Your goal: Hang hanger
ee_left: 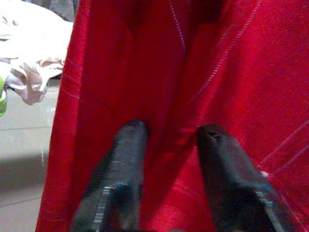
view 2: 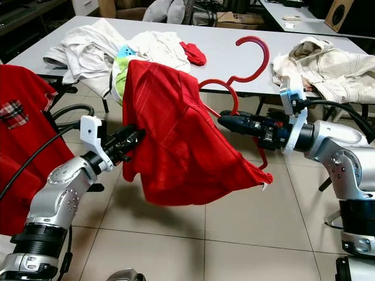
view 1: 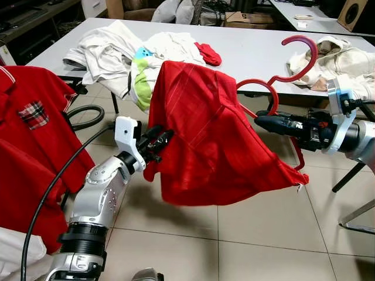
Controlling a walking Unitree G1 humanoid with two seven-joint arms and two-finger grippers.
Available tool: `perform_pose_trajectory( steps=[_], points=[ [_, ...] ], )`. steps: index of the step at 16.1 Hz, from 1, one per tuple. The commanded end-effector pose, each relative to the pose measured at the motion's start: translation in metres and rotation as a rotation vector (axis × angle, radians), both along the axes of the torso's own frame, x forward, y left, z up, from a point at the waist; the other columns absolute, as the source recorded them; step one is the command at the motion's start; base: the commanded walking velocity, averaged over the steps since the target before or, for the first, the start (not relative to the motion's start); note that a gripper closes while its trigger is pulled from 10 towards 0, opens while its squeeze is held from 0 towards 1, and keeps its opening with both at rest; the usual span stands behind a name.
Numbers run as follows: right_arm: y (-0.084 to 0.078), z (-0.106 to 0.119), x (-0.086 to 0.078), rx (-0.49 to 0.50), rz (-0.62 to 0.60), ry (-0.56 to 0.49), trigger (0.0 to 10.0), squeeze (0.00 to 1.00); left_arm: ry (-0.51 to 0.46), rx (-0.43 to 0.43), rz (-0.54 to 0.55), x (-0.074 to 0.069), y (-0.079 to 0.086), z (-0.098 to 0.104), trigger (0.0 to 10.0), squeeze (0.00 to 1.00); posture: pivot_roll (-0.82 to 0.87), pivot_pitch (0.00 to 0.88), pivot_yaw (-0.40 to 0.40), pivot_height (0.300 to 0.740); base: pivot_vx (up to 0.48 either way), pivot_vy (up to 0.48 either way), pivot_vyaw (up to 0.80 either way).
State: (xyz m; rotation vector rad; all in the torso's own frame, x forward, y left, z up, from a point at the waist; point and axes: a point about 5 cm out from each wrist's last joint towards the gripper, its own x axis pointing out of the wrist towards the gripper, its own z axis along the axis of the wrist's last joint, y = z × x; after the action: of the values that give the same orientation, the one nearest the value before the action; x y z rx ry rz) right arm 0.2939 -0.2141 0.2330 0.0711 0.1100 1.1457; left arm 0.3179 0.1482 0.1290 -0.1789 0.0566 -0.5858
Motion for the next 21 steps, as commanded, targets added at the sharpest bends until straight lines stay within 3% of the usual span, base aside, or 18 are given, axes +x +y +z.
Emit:
perform_pose_trajectory(
  steps=[1, 10, 13, 15, 17, 21],
  points=[
    [0.003, 0.012, -0.001, 0.027, 0.015, -0.052, 10.0, 0.00, -0.015, -0.005, -0.011, 0.003, -0.003, 0.004, 0.0, 0.00, -0.04, 0.000, 0.005, 0.740, 0.000, 0.000, 0.00],
    [0.003, 0.012, 0.000, 0.027, 0.006, -0.056, 10.0, 0.00, -0.018, -0.068, -0.049, 0.001, -0.005, 0.007, 0.0, 0.00, -0.04, 0.000, 0.008, 0.740, 0.000, 0.000, 0.00],
    [0.003, 0.008, -0.001, 0.016, -0.002, -0.053, 10.0, 0.00, -0.057, -0.069, -0.050, 0.002, 0.016, 0.024, 0.0, 0.00, -0.04, 0.000, 0.013, 0.740, 0.000, 0.000, 0.00],
    [0.005, 0.000, -0.003, 0.003, -0.009, -0.042, 10.0, 0.00, -0.125, -0.014, -0.037, 0.003, 0.045, 0.052, 0.0, 0.00, -0.03, 0.000, 0.013, 0.740, 0.000, 0.000, 0.00],
    [0.007, -0.004, -0.004, -0.006, -0.014, -0.037, 10.0, 0.00, -0.167, 0.045, -0.034, 0.003, 0.061, 0.072, 0.0, 0.00, -0.03, 0.000, 0.013, 0.740, 0.000, 0.000, 0.00],
    [0.012, -0.019, -0.008, -0.088, 0.000, -0.023, 10.0, 0.00, -0.230, 0.168, -0.079, 0.005, 0.079, 0.112, 0.0, 0.00, -0.02, 0.000, 0.013, 0.740, 0.000, 0.000, 0.00]
  ],
)
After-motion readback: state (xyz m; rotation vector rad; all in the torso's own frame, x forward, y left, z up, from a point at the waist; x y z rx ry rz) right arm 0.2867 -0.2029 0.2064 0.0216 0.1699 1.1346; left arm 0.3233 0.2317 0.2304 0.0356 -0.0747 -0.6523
